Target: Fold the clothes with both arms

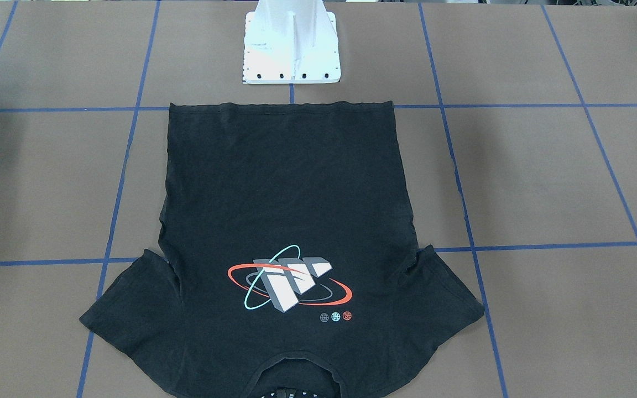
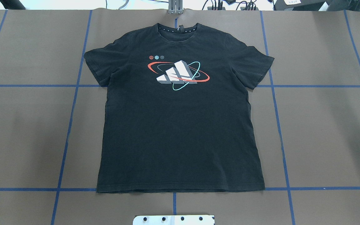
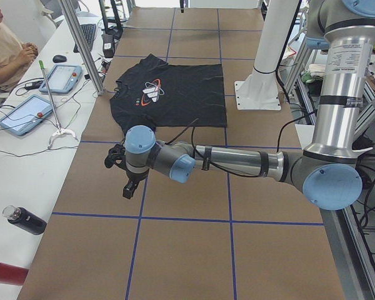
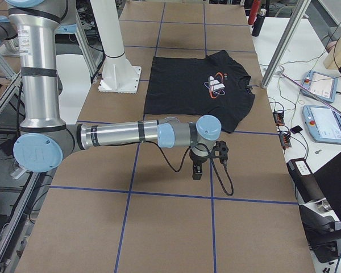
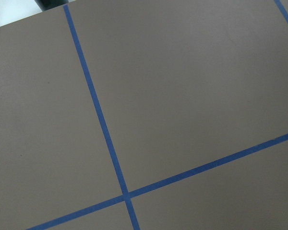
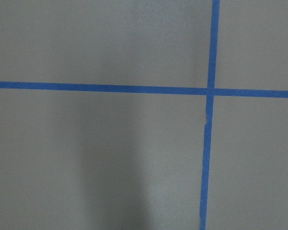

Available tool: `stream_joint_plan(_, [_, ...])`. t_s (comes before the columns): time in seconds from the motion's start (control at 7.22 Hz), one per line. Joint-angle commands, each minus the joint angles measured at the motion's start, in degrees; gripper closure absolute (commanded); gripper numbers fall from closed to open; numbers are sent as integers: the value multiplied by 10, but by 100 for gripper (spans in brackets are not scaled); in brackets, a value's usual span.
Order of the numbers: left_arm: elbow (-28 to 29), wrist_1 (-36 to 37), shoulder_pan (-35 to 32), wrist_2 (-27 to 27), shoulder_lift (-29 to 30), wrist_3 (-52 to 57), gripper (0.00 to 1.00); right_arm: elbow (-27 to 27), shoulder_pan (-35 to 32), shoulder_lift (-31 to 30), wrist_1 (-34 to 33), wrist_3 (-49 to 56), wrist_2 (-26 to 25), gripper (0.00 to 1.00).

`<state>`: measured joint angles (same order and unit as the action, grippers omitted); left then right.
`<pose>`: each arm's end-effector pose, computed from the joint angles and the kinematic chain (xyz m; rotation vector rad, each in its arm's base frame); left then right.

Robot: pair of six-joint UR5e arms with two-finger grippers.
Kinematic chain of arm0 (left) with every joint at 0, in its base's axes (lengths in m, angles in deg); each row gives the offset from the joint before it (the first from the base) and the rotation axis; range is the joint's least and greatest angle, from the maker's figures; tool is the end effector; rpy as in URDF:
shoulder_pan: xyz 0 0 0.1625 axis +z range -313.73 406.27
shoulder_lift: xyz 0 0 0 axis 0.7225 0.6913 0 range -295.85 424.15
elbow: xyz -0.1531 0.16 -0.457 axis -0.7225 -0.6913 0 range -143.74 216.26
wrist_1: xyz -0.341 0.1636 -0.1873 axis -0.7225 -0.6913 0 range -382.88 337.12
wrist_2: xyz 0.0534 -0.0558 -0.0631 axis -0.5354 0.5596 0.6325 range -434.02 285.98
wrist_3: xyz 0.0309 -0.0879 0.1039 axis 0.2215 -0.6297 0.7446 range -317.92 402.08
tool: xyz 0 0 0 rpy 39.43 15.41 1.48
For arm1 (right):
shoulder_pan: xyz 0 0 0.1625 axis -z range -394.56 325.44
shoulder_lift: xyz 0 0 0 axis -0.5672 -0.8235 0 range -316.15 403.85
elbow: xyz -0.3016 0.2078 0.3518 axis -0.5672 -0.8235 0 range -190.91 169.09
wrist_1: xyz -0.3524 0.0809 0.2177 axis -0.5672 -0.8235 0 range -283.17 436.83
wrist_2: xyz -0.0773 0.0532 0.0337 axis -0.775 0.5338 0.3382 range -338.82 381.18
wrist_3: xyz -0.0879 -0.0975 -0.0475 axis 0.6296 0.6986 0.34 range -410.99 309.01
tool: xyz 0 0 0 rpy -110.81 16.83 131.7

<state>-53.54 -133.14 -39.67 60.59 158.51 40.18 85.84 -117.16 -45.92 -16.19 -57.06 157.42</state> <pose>0.0052 -0.5710 0.6890 0.3642 0.7871 0.2014 -0.0329 -0.5057 0.7111 -0.0297 -0.8089 -0.0499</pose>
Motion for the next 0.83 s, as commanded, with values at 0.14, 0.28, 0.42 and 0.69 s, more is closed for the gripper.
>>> stream_joint_plan(0.14, [-5, 1, 0, 2, -1, -4, 0, 2, -11, -15, 1, 83, -18, 0])
stream_joint_plan(0.28, [-7, 0, 1, -1, -7, -3, 0, 5, -12, -18, 1, 82, -10, 0])
stream_joint_plan(0.42, [-9, -7, 1, 3, -8, -3, 0, 11, -14, -22, 3, 82, -5, 0])
stream_joint_plan(0.69, [-3, -9, 1, 3, -8, -4, 0, 19, -12, -23, 6, 71, -6, 0])
